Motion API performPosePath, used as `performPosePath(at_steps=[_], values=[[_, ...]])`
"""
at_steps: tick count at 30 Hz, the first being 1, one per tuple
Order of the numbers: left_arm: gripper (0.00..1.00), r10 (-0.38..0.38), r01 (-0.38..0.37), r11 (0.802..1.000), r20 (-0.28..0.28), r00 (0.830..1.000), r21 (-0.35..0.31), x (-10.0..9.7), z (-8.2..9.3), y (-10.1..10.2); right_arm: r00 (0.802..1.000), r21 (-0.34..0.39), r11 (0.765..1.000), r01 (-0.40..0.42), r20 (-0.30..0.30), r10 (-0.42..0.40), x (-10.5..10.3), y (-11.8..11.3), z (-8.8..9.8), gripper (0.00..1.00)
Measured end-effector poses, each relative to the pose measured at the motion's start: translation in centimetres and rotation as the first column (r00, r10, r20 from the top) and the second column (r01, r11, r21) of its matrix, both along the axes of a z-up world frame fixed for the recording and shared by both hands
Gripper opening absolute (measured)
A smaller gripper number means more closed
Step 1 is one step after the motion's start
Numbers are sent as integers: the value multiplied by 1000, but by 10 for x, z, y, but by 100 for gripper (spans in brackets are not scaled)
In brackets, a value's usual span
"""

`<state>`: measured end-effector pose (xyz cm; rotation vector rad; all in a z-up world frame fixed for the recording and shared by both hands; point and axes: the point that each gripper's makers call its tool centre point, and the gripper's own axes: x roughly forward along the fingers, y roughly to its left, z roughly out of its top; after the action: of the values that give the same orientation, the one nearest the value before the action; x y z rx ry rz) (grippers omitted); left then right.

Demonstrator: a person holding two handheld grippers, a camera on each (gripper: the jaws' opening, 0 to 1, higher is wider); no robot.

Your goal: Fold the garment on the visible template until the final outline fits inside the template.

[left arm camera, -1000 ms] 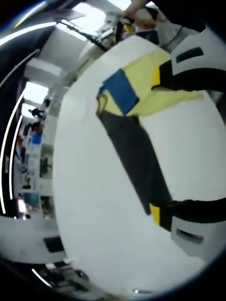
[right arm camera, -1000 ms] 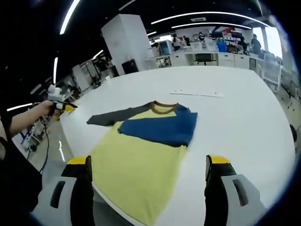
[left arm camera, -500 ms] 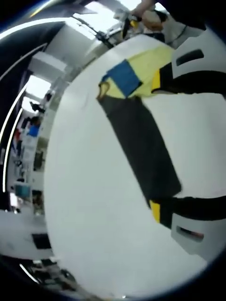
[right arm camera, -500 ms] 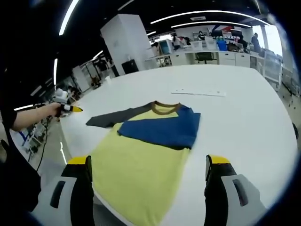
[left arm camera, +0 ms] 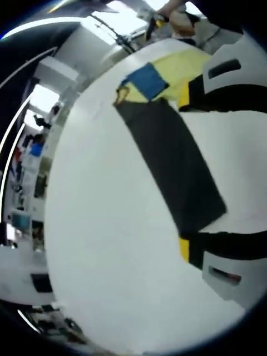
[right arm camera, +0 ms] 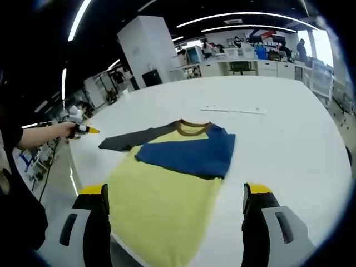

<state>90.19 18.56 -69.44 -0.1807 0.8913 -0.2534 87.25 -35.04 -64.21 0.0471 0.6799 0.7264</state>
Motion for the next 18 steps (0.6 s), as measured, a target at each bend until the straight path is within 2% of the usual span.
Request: performPosePath(at_steps=[5,9,14,18], values=[[85,-8,8,1000,-19,1000,3,10,-12,28,1000,-18,1000,5,-12,-6,-2,-3,-5,100],[79,0,0,1000,-25,1000,-8,13,-21,38,1000,-1,1000,23,-15,-23,-1,-2,-4,100],[77,6,-6,1000,-36,999,-8,17,-36,50,1000,-12,1000,21,-18,-21,0,0,-5,100],[71,10,-10,1000,-45,999,-3,19,-47,57,1000,-16,1000,23,-18,-23,3,1,-5,100]])
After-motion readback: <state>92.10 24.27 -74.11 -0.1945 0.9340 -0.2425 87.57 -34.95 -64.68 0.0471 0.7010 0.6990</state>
